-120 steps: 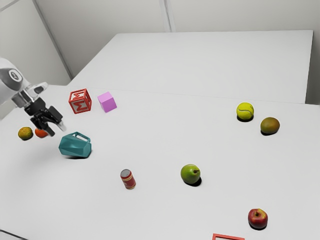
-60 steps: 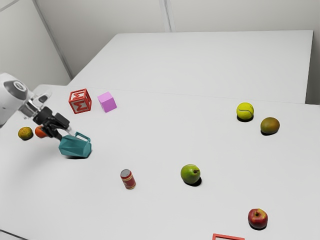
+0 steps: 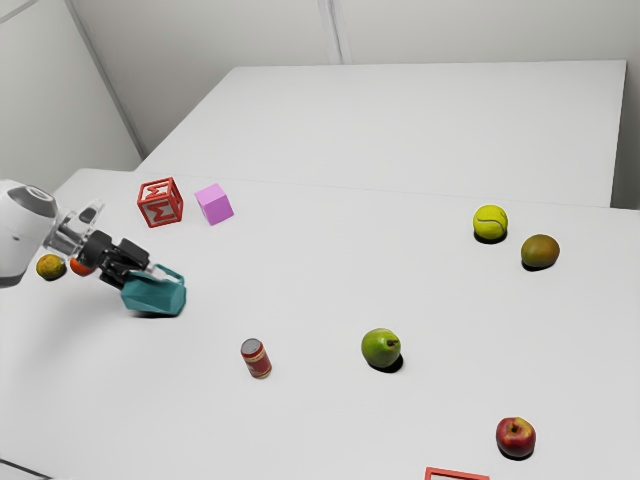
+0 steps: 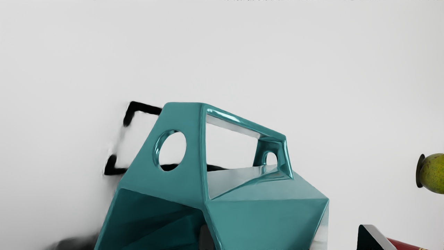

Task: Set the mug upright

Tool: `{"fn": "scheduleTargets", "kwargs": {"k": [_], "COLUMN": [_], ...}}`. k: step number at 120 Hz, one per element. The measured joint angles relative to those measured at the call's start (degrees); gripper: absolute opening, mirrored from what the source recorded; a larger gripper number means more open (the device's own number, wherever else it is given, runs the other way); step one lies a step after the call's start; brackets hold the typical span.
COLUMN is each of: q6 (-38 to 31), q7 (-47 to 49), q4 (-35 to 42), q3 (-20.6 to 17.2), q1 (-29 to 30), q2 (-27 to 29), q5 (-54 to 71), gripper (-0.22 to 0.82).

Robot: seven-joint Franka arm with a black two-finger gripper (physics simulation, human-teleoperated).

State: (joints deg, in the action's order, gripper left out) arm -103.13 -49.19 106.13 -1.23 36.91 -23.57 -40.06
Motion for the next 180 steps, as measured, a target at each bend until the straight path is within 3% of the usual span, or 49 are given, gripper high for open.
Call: {"fn": "scheduleTargets", "kwargs": {"k": [22, 51, 76, 135, 180], "q6": [0.0, -0.3, -0.3, -0.8, -9.2], "q7": [-1.5, -2.9, -3.6, 5.8, 17.0], "q4": [0.0, 1.4, 2.5, 3.1, 13.3], "q3": [-0.1, -0.3, -0.4, -0.4, -1.0], "q1": [0.0, -0.2, -1.8, -15.2, -22.3], "q2": [0.2, 3.7, 8.1, 16.8, 24.4], "q5": [-0.9, -0.9, -0.2, 17.9, 25.2], "gripper": [0.06, -0.11, -0.13, -0.17, -0.17]}}
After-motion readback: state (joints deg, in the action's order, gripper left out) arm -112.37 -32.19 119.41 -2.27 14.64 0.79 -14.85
